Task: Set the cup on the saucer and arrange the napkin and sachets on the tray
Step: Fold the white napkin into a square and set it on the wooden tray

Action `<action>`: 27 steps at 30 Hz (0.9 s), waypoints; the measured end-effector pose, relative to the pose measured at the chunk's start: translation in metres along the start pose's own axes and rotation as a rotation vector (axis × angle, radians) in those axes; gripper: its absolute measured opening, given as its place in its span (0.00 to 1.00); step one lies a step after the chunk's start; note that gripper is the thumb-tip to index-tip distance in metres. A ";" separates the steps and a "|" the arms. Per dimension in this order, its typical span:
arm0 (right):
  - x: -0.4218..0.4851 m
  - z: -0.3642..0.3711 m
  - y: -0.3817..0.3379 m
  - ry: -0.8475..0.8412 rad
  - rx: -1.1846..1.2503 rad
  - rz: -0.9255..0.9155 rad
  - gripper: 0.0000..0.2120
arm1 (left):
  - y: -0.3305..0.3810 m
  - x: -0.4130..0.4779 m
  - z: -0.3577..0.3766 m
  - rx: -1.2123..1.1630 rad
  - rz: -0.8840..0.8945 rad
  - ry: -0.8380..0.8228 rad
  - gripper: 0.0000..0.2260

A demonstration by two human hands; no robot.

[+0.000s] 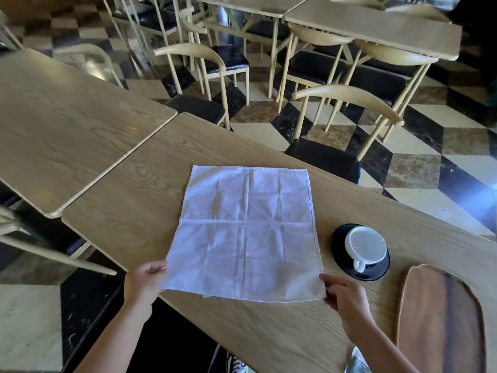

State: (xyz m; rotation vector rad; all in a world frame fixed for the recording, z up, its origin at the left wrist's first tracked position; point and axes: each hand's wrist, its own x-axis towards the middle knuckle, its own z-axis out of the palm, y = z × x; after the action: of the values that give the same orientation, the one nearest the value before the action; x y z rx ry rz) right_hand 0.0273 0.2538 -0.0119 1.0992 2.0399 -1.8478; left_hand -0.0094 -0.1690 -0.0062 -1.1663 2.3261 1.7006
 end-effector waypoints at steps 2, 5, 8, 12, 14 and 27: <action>-0.003 -0.004 0.002 -0.019 -0.113 -0.063 0.24 | -0.001 -0.005 -0.006 0.062 0.044 0.019 0.10; -0.009 -0.011 0.004 -0.003 -0.372 -0.242 0.24 | -0.001 -0.015 -0.013 0.212 0.161 0.052 0.11; -0.009 -0.021 0.007 -0.018 -0.417 -0.248 0.20 | -0.002 -0.024 -0.019 0.216 0.296 0.055 0.13; -0.010 -0.033 0.007 -0.078 -0.321 -0.221 0.13 | -0.001 -0.033 -0.028 0.104 0.342 0.009 0.12; -0.011 -0.036 0.001 -0.059 -0.345 -0.240 0.09 | 0.001 -0.035 -0.030 0.021 0.270 -0.013 0.12; 0.011 -0.015 -0.075 0.020 -0.440 -0.423 0.01 | 0.044 -0.027 -0.017 -0.085 0.298 -0.017 0.12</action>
State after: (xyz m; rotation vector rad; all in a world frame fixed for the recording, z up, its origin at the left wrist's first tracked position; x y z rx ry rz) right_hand -0.0217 0.2751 0.0440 0.6058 2.6729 -1.4151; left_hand -0.0091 -0.1633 0.0474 -0.8442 2.5455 1.9067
